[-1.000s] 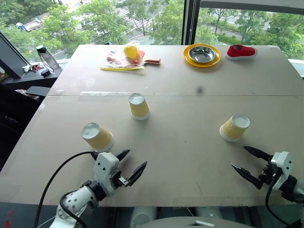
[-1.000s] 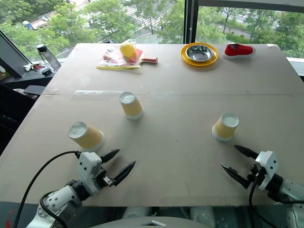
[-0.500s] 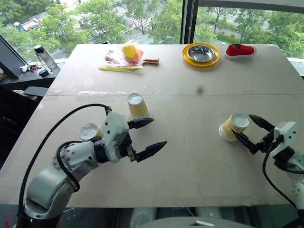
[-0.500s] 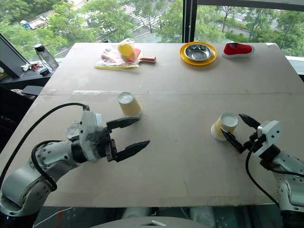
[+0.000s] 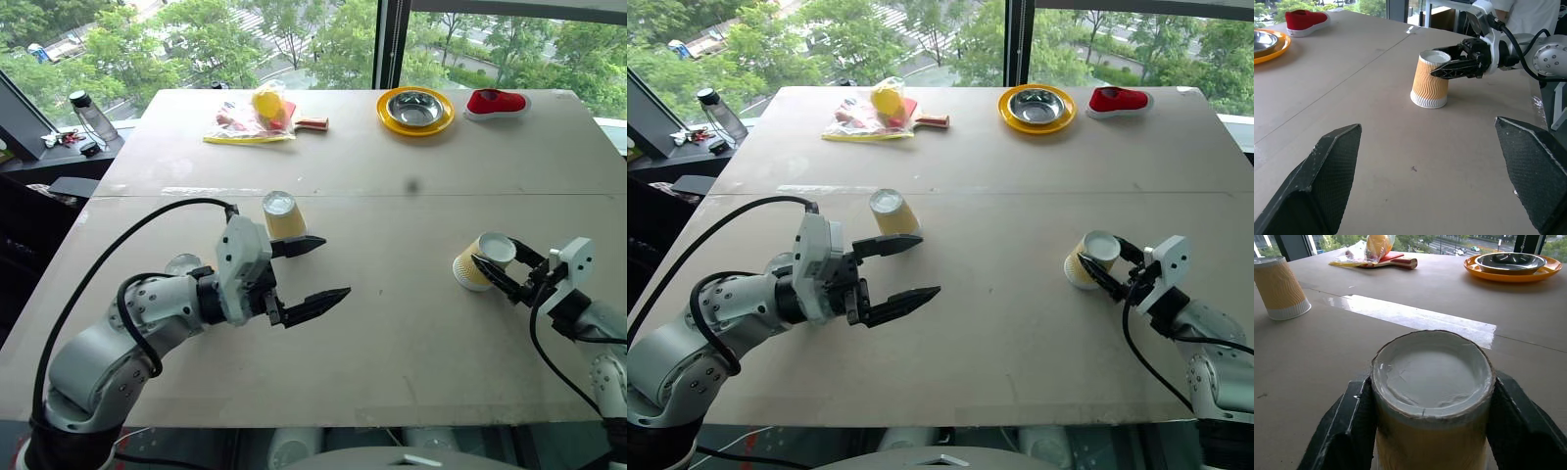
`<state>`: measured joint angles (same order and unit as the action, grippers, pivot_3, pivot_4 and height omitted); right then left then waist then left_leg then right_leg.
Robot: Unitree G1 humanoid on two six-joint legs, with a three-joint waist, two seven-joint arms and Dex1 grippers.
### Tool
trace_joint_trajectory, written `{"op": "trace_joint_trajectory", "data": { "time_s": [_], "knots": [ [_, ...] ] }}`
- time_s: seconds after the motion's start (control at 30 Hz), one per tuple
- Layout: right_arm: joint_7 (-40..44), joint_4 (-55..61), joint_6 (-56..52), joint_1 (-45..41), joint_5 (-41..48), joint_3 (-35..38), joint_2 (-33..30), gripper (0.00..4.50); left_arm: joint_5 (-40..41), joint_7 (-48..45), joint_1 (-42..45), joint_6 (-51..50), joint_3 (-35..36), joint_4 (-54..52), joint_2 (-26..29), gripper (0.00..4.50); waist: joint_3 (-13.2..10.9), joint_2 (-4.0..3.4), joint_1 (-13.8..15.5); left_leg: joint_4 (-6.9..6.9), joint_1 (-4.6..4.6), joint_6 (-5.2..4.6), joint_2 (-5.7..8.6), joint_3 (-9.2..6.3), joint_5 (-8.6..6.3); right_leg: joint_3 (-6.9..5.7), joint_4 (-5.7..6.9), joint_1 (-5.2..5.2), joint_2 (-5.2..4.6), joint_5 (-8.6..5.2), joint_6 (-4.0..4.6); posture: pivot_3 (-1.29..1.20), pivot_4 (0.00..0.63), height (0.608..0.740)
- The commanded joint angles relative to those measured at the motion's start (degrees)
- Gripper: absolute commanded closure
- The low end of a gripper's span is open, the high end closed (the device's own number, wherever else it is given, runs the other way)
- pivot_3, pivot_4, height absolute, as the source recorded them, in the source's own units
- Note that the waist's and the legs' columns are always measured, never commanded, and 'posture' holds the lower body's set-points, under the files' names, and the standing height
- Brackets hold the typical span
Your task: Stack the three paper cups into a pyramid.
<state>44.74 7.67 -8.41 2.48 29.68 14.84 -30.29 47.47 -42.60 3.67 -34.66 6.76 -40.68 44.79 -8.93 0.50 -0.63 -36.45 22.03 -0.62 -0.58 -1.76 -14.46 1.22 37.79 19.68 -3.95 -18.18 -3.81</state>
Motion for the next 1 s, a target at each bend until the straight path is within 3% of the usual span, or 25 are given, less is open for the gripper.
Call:
{"op": "trace_joint_trajectory", "data": {
  "time_s": [0.03,0.37,0.67,0.87,1.0],
  "knots": [
    [0.4,0.7,0.8,-0.6,0.3,0.5,0.3,2.42,0.8,-0.8,-0.4,0.7,1.9,-1.3,0.4,0.0,0.0,0.0,0.0,0.0,0.0,0.0,0.0,0.0,0.0,0.0,0.0,0.0,0.0,0.0,0.0,0.0,0.15,0.74],
    [-1.3,0.0,-1.2,-10.5,-3.0,-6.0,1.9,2.42,-1.0,0.5,-1.4,1.5,3.6,-0.3,-0.5,0.0,-0.1,-0.03,-0.2,0.0,-0.04,0.0,-0.01,0.02,0.0,0.03,0.06,0.02,0.04,0.0,0.0,0.0,0.15,0.74],
    [-2.5,-14.2,1.2,-27.3,-13.0,-17.9,9.4,2.42,-3.3,5.1,-6.3,1.8,9.8,0.6,-1.8,0.0,-0.3,0.01,-0.8,0.0,0.0,0.02,-0.05,0.01,0.01,0.03,0.11,0.15,0.11,0.0,-0.01,0.0,0.15,0.74],
    [-1.1,-19.2,2.7,-31.3,-13.8,-18.5,11.2,2.42,-4.0,5.4,-8.6,2.4,10.1,-1.3,-2.3,0.0,-0.3,0.01,-0.2,-0.01,0.24,0.05,-0.01,-0.03,0.03,-0.05,0.05,0.32,0.02,0.01,-0.02,0.0,0.15,0.74],
    [1.1,-17.2,1.2,-28.9,-12.1,-15.5,7.3,2.42,-3.6,5.4,-8.9,2.5,10.3,-2.1,-2.5,0.0,-0.3,0.0,-0.1,-0.02,0.28,0.05,-0.01,-0.06,0.03,-0.11,0.09,0.35,0.0,0.01,-0.02,0.0,0.15,0.74]
  ]
}}
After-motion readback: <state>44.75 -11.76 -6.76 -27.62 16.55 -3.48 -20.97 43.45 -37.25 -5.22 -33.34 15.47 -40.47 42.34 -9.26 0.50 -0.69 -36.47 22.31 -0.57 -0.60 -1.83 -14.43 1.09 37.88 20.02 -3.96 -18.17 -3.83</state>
